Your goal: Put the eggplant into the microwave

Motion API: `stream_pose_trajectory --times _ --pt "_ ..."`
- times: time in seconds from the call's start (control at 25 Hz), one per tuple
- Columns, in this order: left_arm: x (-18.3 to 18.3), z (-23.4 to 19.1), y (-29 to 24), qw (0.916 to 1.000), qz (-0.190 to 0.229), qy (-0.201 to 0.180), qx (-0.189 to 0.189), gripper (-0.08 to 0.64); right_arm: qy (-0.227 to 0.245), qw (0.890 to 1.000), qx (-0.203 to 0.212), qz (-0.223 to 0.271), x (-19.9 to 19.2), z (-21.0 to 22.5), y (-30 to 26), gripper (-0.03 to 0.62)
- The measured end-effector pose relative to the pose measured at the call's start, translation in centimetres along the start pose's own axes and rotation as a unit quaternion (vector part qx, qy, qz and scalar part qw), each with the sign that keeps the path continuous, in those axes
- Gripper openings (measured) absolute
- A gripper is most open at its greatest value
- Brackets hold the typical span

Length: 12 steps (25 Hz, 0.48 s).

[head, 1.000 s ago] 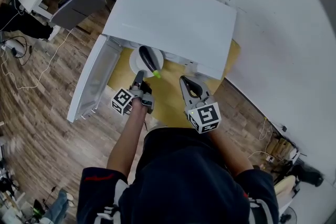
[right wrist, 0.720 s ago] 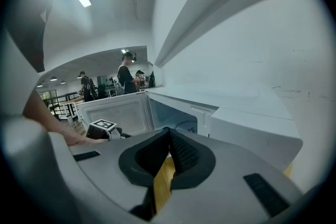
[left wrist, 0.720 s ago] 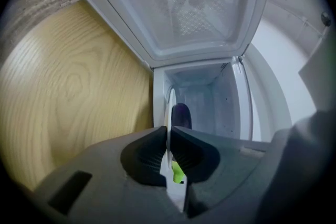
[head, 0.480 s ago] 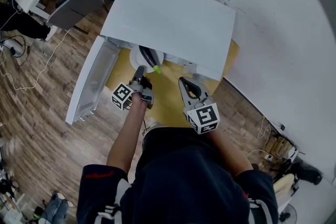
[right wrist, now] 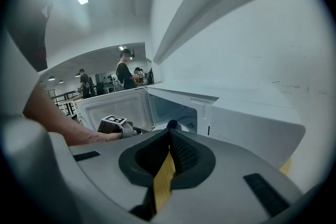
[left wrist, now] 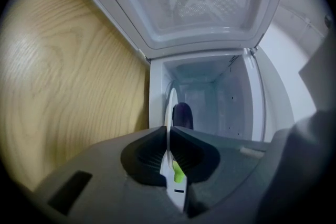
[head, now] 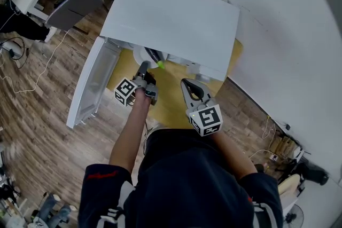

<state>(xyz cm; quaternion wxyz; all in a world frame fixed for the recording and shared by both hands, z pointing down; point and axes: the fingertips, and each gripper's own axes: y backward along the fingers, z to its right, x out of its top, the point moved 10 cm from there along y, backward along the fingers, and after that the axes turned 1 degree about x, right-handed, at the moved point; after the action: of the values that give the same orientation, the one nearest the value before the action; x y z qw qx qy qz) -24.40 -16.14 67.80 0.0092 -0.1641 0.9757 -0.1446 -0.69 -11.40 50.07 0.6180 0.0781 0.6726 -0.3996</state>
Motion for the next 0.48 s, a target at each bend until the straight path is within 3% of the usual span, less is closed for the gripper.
stream_pose_trajectory --times 0.48 --pt "0.0 0.2 -1.4 0.9998 -0.017 -0.009 0.003 0.023 0.001 1.0 0.0 -0.01 -0.6 -0.2 0.2 0.012"
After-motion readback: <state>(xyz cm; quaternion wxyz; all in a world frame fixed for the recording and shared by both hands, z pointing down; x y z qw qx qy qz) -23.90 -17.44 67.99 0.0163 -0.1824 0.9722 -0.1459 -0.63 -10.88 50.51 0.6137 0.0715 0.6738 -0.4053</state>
